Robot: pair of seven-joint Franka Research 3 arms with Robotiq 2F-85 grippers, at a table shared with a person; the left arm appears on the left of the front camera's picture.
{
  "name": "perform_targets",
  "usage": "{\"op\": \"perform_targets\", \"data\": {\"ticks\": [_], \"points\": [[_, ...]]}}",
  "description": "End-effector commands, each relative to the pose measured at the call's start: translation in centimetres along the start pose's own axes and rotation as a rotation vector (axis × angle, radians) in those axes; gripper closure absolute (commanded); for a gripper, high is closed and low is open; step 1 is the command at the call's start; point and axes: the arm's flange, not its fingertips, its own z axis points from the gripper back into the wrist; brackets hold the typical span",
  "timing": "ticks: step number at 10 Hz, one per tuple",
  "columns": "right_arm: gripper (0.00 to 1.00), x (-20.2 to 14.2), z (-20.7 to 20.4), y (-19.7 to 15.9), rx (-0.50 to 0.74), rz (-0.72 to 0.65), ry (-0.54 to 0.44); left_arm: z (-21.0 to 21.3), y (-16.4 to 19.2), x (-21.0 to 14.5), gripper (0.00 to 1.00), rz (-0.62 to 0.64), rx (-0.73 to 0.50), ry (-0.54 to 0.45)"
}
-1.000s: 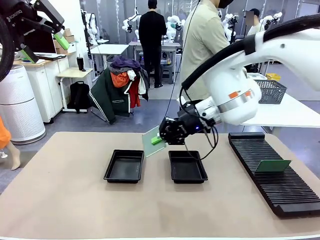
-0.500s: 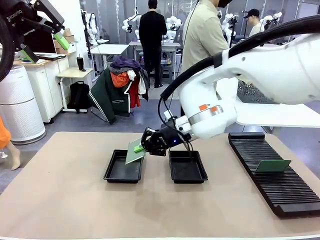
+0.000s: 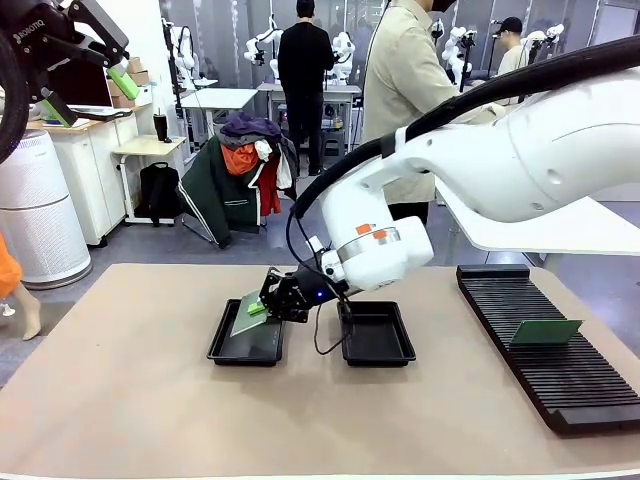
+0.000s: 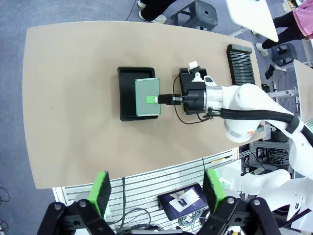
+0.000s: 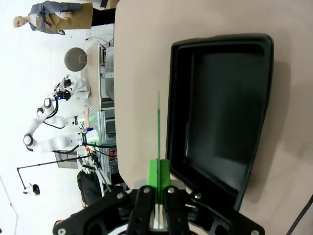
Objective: Inspect and transfer BCBs to ESD trays.
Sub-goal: Pick up the Blank PCB from the PCB Rack and place it in the left ESD tray.
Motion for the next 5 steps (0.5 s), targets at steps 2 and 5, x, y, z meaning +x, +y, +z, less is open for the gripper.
{"op": "perform_targets", "data": {"ticks": [2,5], "points": [[0.98,1.1,-2.6,-0.6,-0.017,-0.02,-0.049,0.0,0.1,-0.1,0.0,0.002,0.006,0.004],[0.98,2.5,-3.9,-1.7,-0.034,-0.049,-0.029,0.0,0.1,-0.1,0.0,0.002,0.006,0.004]]}}
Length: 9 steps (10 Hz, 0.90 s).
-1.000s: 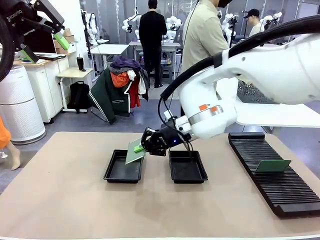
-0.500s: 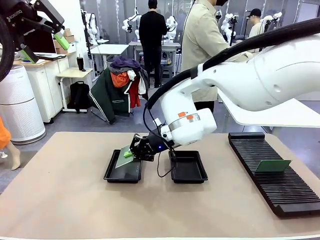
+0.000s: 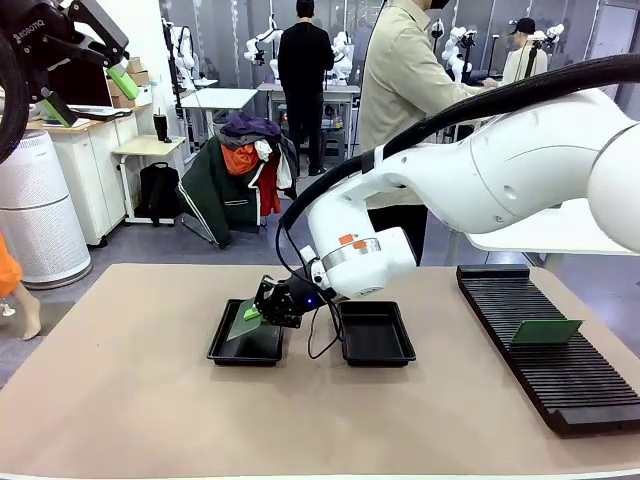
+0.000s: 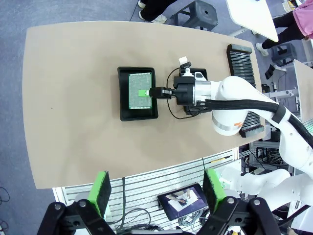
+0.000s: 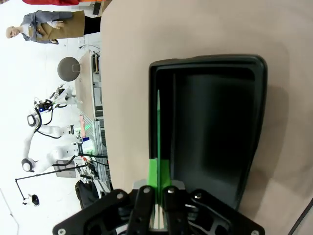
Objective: Inspect and transfer BCBs to ESD trays.
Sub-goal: Pick up the Blank PCB from the PCB Rack and place it in the left ESD tray.
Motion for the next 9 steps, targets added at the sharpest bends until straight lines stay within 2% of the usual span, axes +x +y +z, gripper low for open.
{"op": "perform_targets", "data": {"ticks": [1,5,9], "points": [[0.98,0.7,-1.2,0.0,-0.02,-0.024,-0.002,0.0,0.1,-0.1,0.0,0.002,0.006,0.004],[0.98,1.0,-2.4,-0.1,-0.048,-0.04,0.031,0.0,0.1,-0.1,0.0,0.002,0.006,0.004],[0.98,0.5,-1.5,-0.9,-0.017,-0.033,0.017,0.0,0.1,-0.1,0.0,0.002,0.006,0.004]]}}
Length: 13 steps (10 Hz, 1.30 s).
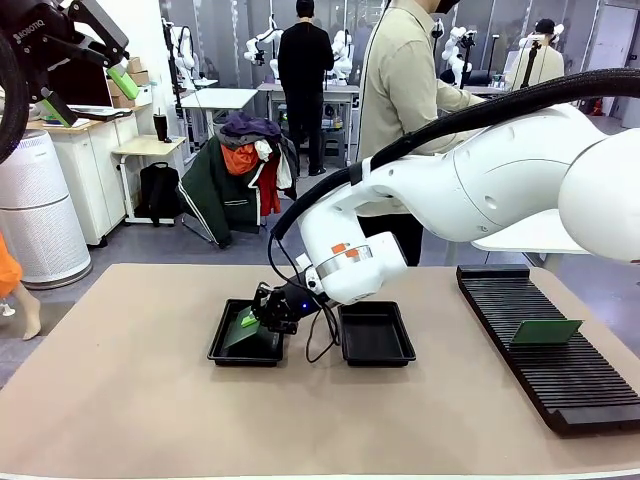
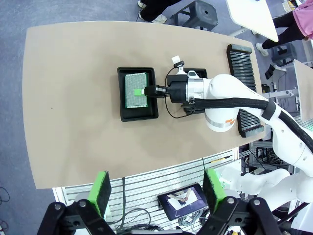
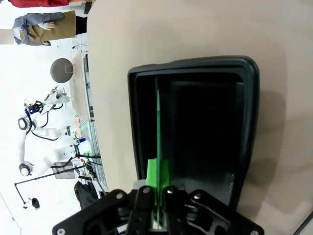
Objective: Inspect and transfer BCBs to ESD trays.
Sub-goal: Pick up the Blank PCB from the PCB Rack and place it in the left ESD tray.
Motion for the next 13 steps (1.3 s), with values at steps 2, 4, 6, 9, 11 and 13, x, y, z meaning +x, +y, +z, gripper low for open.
{"op": "perform_targets", "data": {"ticks": [2,4,6,9,11,13], "points": [[0.98,-0.1,0.2,-0.1,0.009,0.001,-0.007,0.0,0.1,-0.1,0.0,0.002,0.006,0.004],[0.98,-0.1,0.2,-0.1,0.009,0.001,-0.007,0.0,0.1,-0.1,0.0,0.002,0.006,0.004],[0.98,0.0,0.1,0.6,-0.033,-0.003,-0.004,0.0,0.1,-0.1,0.0,0.002,0.006,0.004],[0.9,0.4,-0.9,2.7,-0.113,0.009,0.004,0.0,0.1,-0.1,0.0,0.002,0.006,0.004],[0.75,0.5,-0.9,3.8,-0.145,0.009,0.003,0.0,0.1,-0.1,0.0,0.002,0.006,0.004],[0.56,0.6,-1.0,4.9,-0.19,0.01,0.006,0.0,0.1,-0.1,0.0,0.002,0.006,0.004]]}}
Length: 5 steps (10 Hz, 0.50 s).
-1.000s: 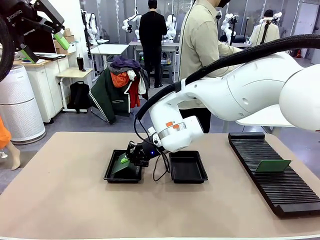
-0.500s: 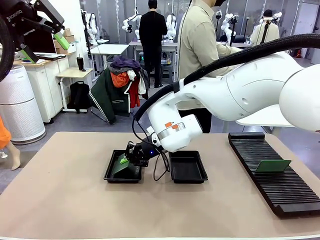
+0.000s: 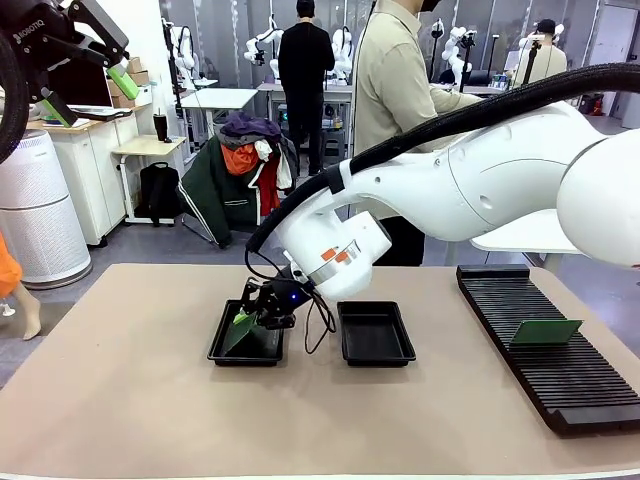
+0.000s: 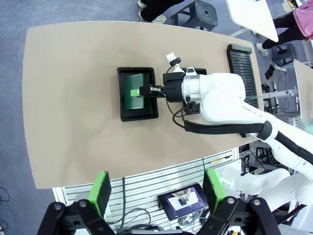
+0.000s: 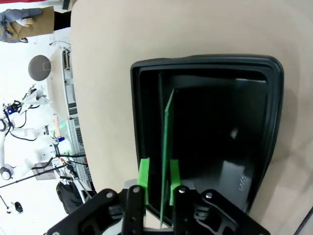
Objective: Inspect and transfer BCBs to ESD trays.
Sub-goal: Pick up the Blank PCB from the PCB Rack and place it in the left ESD tray.
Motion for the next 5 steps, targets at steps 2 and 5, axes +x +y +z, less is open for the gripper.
{"op": "perform_targets", "data": {"ticks": [2,5], "points": [[0.37,0.7,-0.2,3.2,-0.104,0.01,-0.011,0.0,0.1,-0.1,0.0,0.002,0.006,0.004],[0.2,0.5,0.3,5.8,-0.263,0.047,-0.018,0.0,0.1,-0.1,0.0,0.002,0.006,0.004]]}}
